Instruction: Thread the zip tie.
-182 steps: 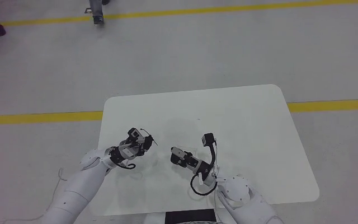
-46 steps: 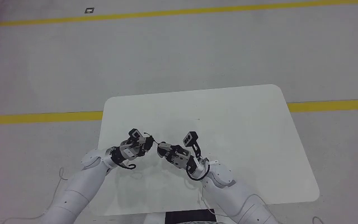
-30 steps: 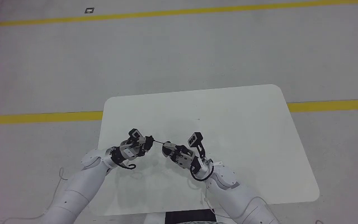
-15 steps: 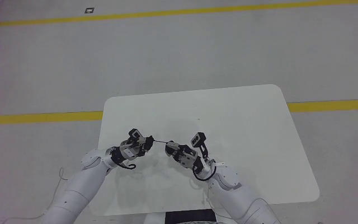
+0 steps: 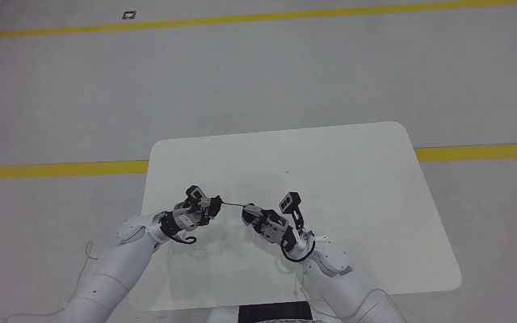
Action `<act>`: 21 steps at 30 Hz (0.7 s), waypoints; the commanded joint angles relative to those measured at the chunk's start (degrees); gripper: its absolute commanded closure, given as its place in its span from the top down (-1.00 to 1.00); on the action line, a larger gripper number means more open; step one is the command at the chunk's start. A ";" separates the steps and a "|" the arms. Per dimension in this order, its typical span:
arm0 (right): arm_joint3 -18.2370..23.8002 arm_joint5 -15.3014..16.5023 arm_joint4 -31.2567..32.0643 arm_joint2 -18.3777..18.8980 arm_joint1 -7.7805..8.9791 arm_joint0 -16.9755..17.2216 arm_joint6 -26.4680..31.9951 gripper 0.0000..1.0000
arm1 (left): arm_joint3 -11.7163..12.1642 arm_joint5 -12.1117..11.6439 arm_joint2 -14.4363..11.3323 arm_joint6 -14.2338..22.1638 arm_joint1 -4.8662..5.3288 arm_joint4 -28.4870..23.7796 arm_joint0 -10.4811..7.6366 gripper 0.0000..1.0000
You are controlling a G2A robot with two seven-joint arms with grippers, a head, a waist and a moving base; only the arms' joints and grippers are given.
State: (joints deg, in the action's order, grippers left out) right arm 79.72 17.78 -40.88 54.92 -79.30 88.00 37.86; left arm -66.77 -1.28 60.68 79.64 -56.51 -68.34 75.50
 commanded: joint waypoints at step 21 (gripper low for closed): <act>0.87 -0.07 0.89 0.57 0.48 1.13 -0.88 -1.00 | 0.00 0.00 0.00 0.00 0.00 0.00 0.00 -1.00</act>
State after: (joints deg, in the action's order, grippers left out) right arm 80.60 17.66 -40.01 55.45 -78.83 89.11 37.01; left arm -66.77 -1.28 60.68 79.64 -56.51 -68.34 75.50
